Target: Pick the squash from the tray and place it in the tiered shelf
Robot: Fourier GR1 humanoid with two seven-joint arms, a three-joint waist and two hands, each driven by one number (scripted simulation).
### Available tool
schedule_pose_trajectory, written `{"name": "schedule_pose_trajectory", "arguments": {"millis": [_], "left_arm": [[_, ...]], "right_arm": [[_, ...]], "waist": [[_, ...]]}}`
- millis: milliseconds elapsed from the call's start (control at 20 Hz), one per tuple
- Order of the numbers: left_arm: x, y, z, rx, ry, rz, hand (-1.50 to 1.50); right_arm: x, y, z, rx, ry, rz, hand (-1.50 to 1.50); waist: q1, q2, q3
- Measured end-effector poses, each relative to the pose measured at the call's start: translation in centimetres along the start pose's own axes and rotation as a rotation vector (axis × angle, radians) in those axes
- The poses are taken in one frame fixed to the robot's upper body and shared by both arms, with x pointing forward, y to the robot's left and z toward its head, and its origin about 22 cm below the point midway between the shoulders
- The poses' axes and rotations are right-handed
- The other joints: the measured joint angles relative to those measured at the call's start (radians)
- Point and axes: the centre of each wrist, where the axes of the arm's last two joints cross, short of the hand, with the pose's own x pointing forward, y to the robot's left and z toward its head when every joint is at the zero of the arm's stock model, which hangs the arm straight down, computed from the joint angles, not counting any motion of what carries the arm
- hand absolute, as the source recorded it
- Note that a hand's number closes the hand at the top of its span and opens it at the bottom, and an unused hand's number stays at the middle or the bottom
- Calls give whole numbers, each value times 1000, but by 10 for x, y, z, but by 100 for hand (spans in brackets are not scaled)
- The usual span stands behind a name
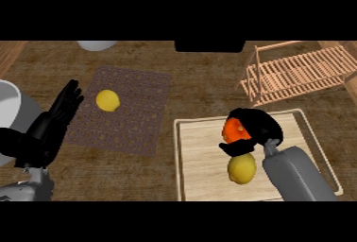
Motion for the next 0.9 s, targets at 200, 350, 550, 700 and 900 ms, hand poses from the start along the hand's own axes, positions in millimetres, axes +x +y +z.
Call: {"name": "schedule_pose_trajectory", "arguments": {"millis": [200, 350, 550, 700, 900], "left_arm": [[-2, 2, 3, 2, -1, 1, 0], [-1, 6, 6, 4, 0, 0, 0], [-2, 0, 5, 11, 0, 1, 0], [-1, 5, 5, 18, 6, -5, 0], [-4, 4, 10, 31, 16, -3, 0]], "right_arm": [[-4, 4, -3, -97, -31, 34, 150], [-7, 1, -3, -148, -49, 52, 150], [-15, -9, 5, -244, -64, 35, 150], [-7, -3, 28, -295, -74, 11, 150], [10, 22, 77, -369, -79, -28, 150]], "waist": [[1, -1, 0], [1, 2, 3], [-6, 13, 10], [-14, 16, 12], [-30, 10, 10]]}}
